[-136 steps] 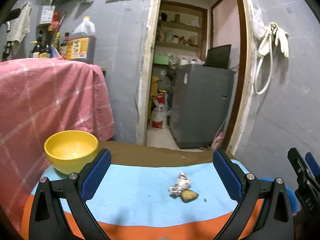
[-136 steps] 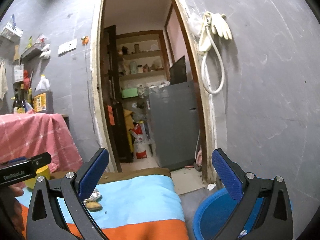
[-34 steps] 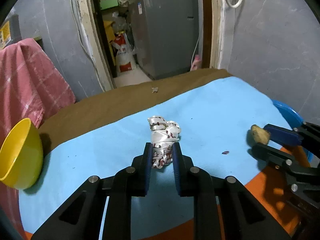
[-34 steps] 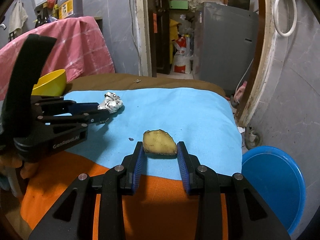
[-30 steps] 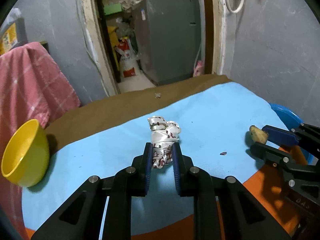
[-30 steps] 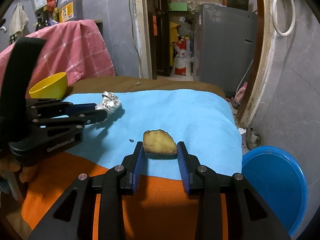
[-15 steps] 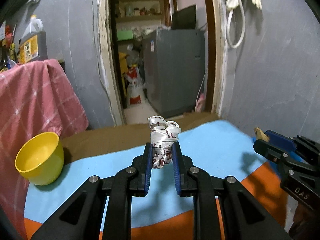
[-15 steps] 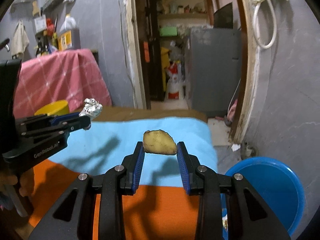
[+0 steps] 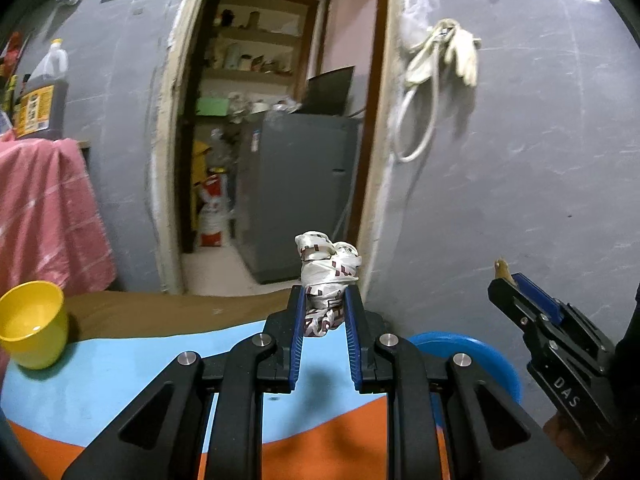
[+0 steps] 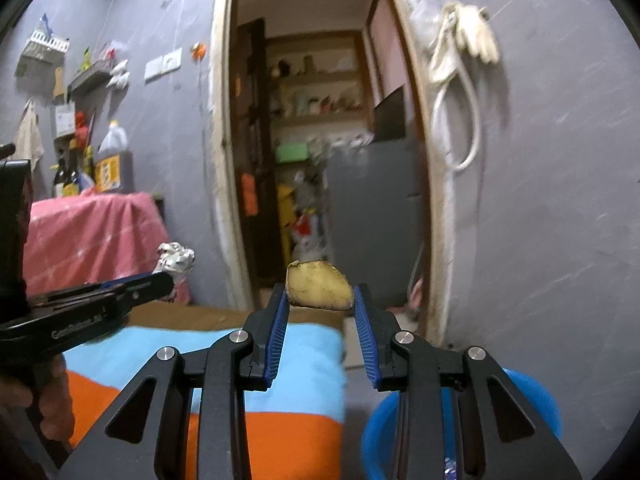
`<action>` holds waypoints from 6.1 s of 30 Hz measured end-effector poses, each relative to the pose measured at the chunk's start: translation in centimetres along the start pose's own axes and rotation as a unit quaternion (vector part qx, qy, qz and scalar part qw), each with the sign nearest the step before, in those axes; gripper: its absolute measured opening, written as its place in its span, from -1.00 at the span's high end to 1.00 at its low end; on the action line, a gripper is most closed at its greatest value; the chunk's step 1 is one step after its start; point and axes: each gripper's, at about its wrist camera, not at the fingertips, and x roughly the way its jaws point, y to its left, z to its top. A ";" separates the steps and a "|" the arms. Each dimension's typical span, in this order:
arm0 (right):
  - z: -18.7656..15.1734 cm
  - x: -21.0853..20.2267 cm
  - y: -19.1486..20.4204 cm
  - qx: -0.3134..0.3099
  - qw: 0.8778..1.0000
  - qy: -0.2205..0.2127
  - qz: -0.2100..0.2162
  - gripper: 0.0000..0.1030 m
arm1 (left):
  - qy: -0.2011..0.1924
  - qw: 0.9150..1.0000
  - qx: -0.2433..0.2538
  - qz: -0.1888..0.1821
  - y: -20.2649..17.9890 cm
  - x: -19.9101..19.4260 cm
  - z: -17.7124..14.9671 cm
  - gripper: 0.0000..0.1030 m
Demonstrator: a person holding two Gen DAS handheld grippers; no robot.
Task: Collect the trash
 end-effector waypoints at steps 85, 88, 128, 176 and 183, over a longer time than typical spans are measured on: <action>-2.1 -4.4 -9.9 0.117 0.981 0.067 -0.141 -0.52 | 0.075 0.997 -0.016 -0.026 -4.8 -1.5 -2.2 -0.55; -2.0 -5.8 -8.8 0.112 0.982 0.058 -0.139 -0.67 | 0.060 0.998 -0.020 -0.015 -4.0 -3.3 -2.6 -0.74; -5.3 -20.3 6.6 0.035 0.992 -0.024 -0.115 -1.00 | -0.021 0.997 -0.011 0.077 1.0 -22.2 -10.8 -0.96; -12.1 -18.9 9.8 -0.004 0.996 0.017 -0.089 -1.00 | -0.034 0.991 -0.036 0.126 4.5 -23.5 -18.8 -0.96; -12.3 -18.0 9.1 0.011 0.994 0.039 -0.099 -1.00 | -0.023 0.991 -0.029 0.129 4.2 -23.2 -19.1 -0.96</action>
